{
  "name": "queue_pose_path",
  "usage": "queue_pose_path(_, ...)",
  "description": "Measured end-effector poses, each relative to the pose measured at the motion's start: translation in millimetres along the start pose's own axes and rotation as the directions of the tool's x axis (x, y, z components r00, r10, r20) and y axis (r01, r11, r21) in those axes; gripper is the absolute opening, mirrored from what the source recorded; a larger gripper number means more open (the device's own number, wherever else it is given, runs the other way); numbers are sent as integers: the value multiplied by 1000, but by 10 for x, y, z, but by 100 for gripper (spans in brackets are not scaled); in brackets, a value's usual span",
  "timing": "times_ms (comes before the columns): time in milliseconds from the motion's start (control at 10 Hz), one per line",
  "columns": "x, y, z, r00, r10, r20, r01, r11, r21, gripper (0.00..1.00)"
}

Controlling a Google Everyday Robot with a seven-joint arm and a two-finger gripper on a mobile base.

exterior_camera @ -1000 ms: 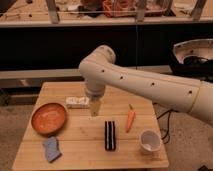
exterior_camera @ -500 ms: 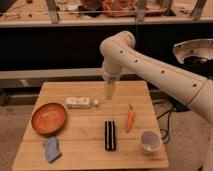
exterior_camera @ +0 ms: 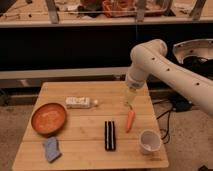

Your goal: Move the arm in a circular motion

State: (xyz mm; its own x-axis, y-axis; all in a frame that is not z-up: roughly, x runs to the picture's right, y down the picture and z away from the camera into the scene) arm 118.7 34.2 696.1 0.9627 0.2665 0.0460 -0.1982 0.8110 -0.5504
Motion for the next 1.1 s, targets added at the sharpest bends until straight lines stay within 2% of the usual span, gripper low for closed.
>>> queue_pose_path(200, 7, 245, 20, 999, 40, 2, -40, 999, -1, 80)
queue_pose_path(400, -155, 565, 39, 997, 71, 0, -71, 997, 2, 80)
queue_pose_path(600, -567, 1092, 104, 995, 102, 3, -102, 995, -7, 80)
queue_pose_path(800, -919, 1413, 178, 994, 105, 11, -104, 994, -23, 80)
queue_pose_path(900, -1175, 1561, 239, 996, 84, 20, -83, 996, -37, 80)
queue_pose_path(1100, -1468, 1624, 324, 999, 39, 35, -37, 998, -45, 80)
